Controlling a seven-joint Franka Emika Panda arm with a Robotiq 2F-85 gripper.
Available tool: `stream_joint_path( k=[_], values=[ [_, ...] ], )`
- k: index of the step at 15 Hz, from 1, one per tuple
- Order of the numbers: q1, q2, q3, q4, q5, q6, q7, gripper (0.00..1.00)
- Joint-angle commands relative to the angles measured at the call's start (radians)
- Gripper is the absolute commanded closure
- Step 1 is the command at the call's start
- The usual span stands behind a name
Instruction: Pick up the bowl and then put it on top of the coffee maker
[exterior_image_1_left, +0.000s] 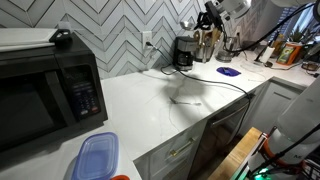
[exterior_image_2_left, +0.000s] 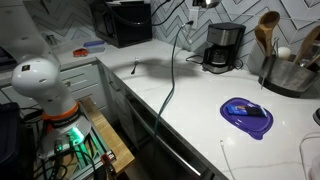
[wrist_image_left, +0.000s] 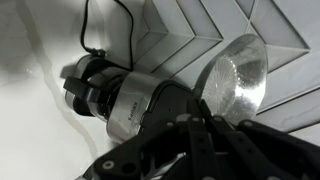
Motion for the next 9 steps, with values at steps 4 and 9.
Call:
stream_joint_path(
  k=[4, 9],
  values=[
    [0.013, 0.142, -0.025, 0.056, -0.276, 0.182, 0.431, 1.00],
    [0.016, 0.189, -0.035, 0.105, -0.438, 0.148, 0.663, 1.00]
  ],
)
